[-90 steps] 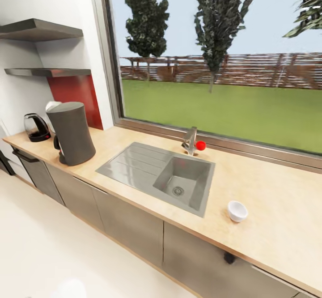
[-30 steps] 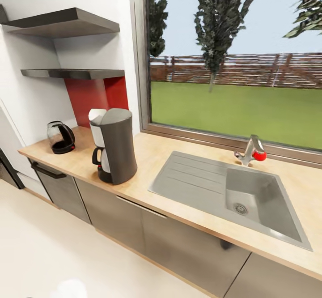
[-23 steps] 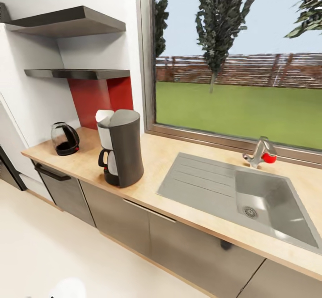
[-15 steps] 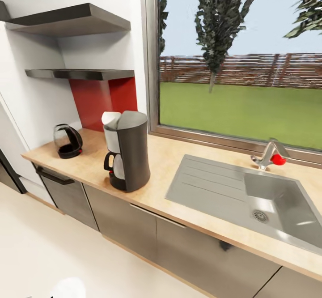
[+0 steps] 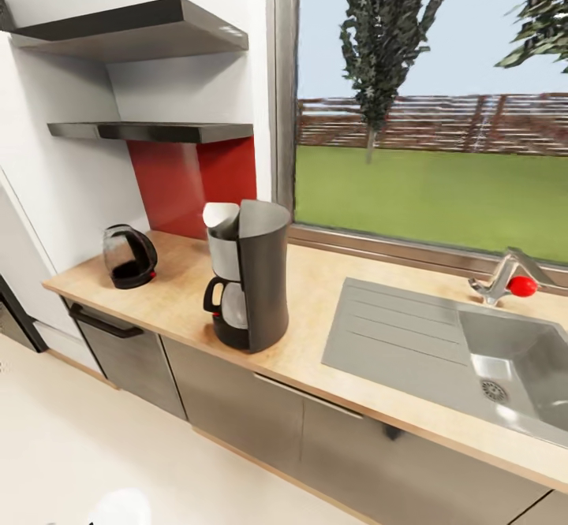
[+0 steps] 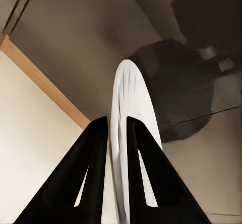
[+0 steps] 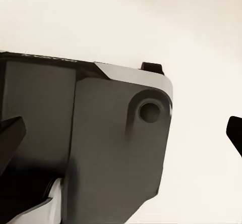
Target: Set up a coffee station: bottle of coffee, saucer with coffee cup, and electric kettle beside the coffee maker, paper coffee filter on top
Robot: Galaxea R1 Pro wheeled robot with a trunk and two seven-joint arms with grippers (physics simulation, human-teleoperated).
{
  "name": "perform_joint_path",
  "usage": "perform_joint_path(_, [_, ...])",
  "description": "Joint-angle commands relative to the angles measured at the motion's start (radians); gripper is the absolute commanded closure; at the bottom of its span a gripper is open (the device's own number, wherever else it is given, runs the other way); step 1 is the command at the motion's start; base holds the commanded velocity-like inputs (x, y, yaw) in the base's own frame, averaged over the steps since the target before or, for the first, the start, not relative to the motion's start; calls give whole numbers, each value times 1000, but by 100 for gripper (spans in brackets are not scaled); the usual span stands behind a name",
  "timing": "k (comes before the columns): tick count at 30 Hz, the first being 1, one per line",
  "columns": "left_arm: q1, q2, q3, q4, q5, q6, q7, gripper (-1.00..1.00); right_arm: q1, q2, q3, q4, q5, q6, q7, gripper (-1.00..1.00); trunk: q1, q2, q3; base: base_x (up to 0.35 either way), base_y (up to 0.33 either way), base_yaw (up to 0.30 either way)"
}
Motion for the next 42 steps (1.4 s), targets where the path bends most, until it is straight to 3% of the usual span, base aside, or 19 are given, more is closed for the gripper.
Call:
perform_joint_path(1, [-1, 1, -4, 2, 4, -11, 1, 100, -1, 0, 9, -1, -8, 5, -3, -100, 1, -2, -2, 132, 302, 0])
perform_joint_path(42, [-1, 1, -4, 2, 4, -11, 1, 100, -1, -7, 2, -2, -14, 5, 11, -100, 1, -2, -2, 31, 305, -15])
